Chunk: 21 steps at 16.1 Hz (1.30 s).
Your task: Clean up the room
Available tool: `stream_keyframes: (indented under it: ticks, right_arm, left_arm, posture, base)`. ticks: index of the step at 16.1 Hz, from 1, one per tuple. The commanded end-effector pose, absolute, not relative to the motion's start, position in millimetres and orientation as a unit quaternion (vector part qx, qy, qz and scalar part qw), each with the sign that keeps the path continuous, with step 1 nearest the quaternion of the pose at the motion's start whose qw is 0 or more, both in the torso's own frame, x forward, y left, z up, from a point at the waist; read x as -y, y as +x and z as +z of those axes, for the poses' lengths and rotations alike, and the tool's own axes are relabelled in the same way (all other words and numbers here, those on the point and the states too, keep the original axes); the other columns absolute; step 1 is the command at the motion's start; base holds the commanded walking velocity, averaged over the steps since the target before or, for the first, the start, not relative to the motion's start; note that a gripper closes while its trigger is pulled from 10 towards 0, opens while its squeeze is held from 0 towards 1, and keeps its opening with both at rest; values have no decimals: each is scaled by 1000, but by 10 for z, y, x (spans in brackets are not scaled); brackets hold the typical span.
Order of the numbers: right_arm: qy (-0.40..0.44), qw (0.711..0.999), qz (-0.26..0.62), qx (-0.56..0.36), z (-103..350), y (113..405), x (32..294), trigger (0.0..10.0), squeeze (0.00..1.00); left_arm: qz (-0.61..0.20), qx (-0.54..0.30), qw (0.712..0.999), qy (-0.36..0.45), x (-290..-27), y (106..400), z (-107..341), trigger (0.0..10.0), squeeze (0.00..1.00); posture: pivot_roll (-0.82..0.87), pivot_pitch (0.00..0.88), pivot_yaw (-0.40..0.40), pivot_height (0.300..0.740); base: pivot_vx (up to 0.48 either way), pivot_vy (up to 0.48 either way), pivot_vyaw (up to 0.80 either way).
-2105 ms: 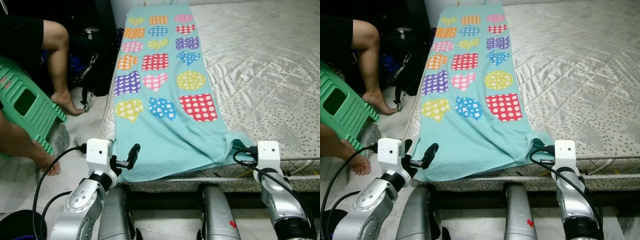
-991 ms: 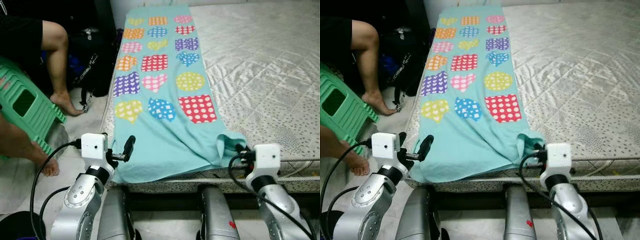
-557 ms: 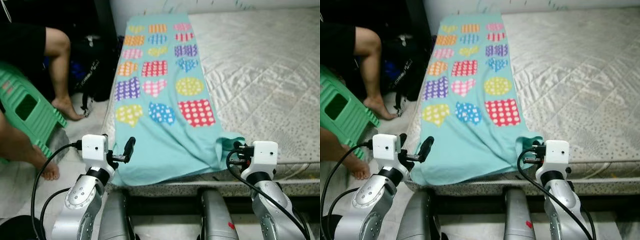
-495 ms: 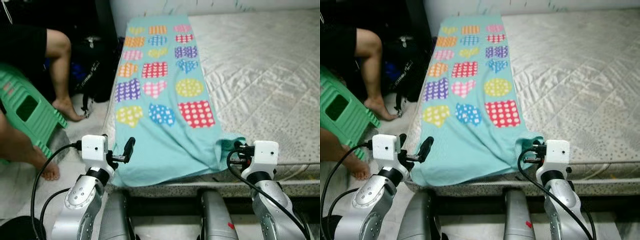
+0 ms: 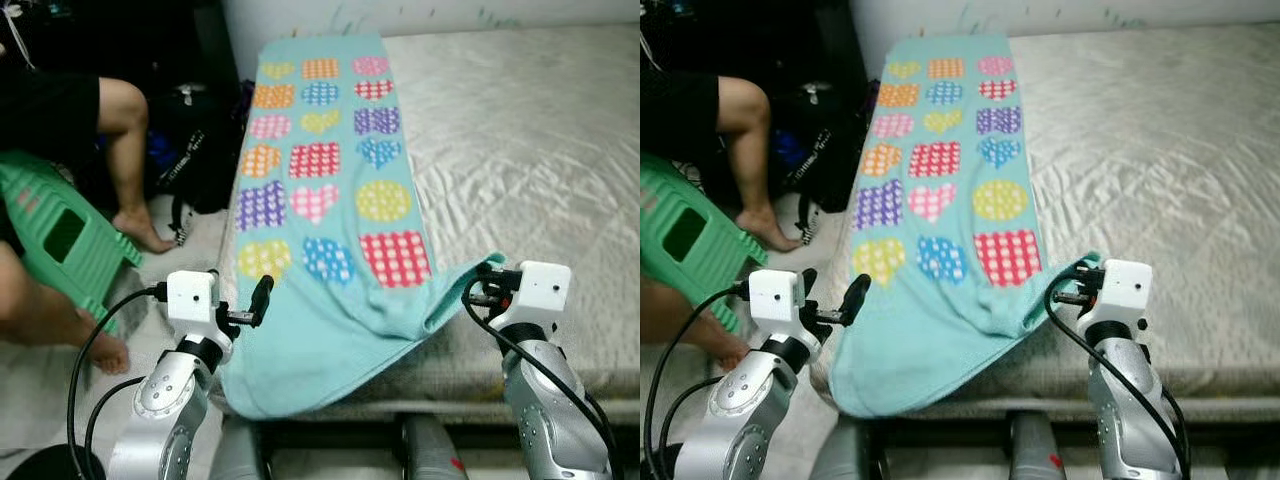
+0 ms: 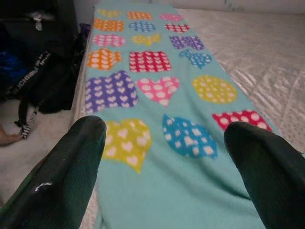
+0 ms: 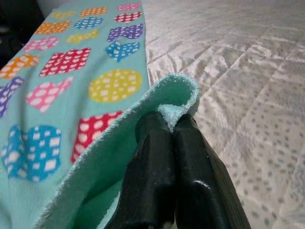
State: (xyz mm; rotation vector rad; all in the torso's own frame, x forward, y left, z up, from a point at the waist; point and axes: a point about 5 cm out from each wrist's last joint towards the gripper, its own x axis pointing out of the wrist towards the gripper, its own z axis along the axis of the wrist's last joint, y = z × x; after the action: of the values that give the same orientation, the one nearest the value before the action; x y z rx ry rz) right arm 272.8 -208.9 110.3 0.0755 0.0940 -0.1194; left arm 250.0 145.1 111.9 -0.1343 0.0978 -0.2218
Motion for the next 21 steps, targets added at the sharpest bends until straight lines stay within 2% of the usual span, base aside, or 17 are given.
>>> stream_keyframes:
  ticks: [1,6,10,11,15,21]
  right_arm:
    - [43,996,-61,-40,1142,2764,2082,10000,0]
    - [16,997,-49,-64,1019,2625,2161,10000,0]
    - [25,995,-71,-61,934,2494,2225,10000,0]
    - [29,995,-74,-67,911,2470,2214,10000,1000]
    - [0,989,-107,-106,775,2420,2243,10000,1000]
    - [-7,988,-124,-97,802,2458,2310,10000,1000]
  left_arm:
    - [-104,-47,992,-60,-1493,2508,1114,10000,0]
    - [-113,-54,990,-60,-1485,2496,1091,10000,0]
    - [-120,-58,989,-60,-1473,2503,1074,10000,0]
    - [-122,-58,989,-60,-1467,2506,1076,10000,0]
    - [-126,-58,989,-58,-1469,2515,1074,10000,0]
    - [-127,-56,989,-59,-1452,2521,1074,10000,0]
  posture:
    - [-102,0,83,694]
    - [-104,0,86,737]
    - [-111,0,92,740]
    - [-111,0,92,740]
    - [-106,0,92,740]
    - [-109,0,90,740]
  base:
    - [0,0,0]
    - [0,0,0]
    - [0,0,0]
    - [0,0,0]
    - [0,0,0]
    - [0,0,0]
